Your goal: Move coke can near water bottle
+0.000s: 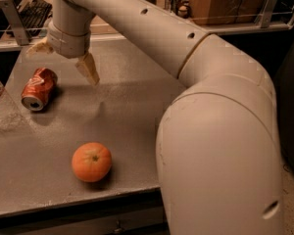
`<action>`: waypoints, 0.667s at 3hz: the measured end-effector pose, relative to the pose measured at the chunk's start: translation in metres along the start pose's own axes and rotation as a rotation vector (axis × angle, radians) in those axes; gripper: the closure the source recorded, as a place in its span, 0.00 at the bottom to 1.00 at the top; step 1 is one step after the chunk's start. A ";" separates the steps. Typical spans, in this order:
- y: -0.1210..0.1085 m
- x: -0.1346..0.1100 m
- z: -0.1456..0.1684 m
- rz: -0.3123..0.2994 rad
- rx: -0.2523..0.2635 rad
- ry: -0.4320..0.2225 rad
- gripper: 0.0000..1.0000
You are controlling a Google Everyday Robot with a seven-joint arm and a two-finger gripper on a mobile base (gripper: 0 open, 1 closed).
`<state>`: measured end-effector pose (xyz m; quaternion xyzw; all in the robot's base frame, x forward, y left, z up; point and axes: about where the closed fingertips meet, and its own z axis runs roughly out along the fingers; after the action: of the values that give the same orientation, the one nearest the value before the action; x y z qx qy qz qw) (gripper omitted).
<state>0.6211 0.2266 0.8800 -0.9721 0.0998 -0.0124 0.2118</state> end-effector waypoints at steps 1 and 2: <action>0.016 0.008 -0.028 0.040 0.043 0.045 0.00; 0.037 0.013 -0.061 0.096 0.142 0.087 0.00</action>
Offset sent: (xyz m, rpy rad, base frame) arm 0.0117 -0.1221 0.0767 0.2835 -0.1344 -0.2565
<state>0.6231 0.1662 0.9205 -0.9473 0.1542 -0.0517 0.2760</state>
